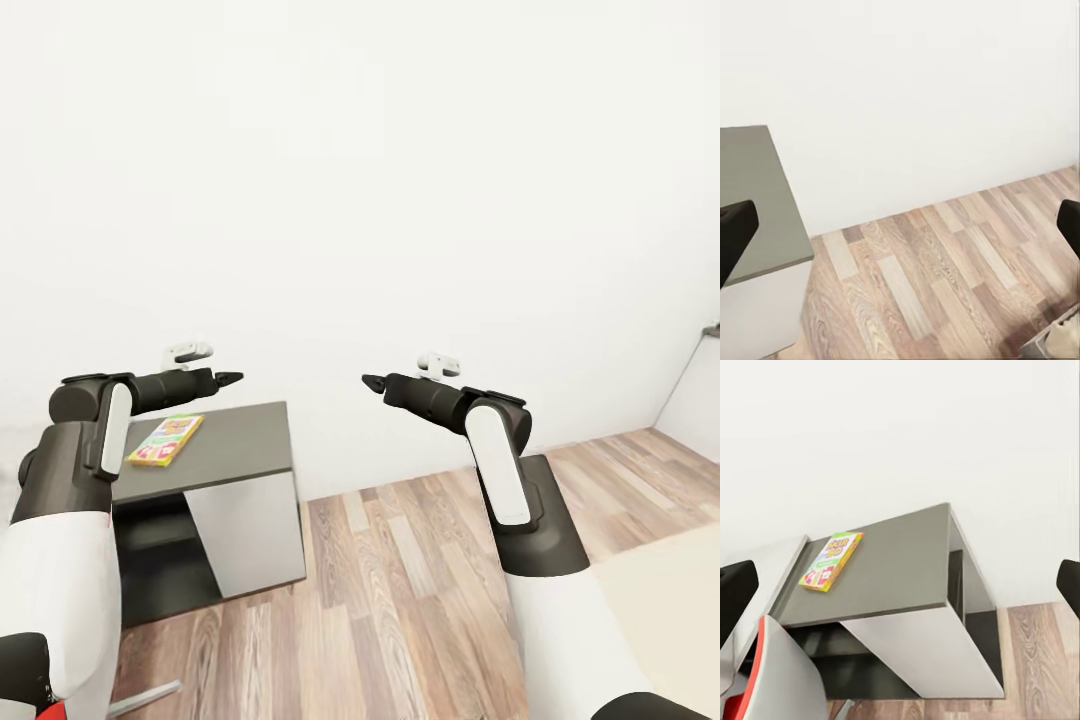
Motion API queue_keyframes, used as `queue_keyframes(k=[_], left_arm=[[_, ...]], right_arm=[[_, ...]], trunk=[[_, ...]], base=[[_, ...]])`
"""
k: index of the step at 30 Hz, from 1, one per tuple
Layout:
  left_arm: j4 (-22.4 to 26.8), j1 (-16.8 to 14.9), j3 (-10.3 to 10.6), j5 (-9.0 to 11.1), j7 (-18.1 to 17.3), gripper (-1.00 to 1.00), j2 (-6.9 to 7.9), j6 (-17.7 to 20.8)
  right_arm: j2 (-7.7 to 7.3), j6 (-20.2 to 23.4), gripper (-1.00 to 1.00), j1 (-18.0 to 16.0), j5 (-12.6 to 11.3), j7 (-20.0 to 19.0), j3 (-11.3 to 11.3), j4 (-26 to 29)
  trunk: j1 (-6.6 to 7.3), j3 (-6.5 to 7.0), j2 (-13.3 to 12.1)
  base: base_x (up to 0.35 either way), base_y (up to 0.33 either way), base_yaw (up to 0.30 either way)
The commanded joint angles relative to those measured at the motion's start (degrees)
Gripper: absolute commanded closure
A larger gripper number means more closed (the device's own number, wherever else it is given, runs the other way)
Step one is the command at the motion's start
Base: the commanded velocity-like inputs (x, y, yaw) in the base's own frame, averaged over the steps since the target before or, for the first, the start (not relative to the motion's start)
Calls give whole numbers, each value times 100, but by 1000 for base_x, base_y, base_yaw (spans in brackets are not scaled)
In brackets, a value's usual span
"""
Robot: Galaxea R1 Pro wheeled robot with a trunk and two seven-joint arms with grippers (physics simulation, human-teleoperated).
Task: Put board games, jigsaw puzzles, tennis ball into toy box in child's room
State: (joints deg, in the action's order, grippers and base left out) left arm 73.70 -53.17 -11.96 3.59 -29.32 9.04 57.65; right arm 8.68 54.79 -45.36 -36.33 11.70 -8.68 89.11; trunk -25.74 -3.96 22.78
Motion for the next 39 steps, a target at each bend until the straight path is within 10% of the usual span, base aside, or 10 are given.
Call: queue_keyframes(k=[1, 39], left_arm=[[4, -4, -7, 37, 5, -100, 2, 45], [4, 87, 15, 37, 6, -100, -15, 28]], right_arm=[[2, 15, -100, -8, -58, 60, -2, 2], [-14, 20, -100, 27, -67, 55, 94, 1]], trunk=[[-4, -14, 14], [-4, -14, 14]], base=[[0, 0, -285], [-81, 19, -285]])
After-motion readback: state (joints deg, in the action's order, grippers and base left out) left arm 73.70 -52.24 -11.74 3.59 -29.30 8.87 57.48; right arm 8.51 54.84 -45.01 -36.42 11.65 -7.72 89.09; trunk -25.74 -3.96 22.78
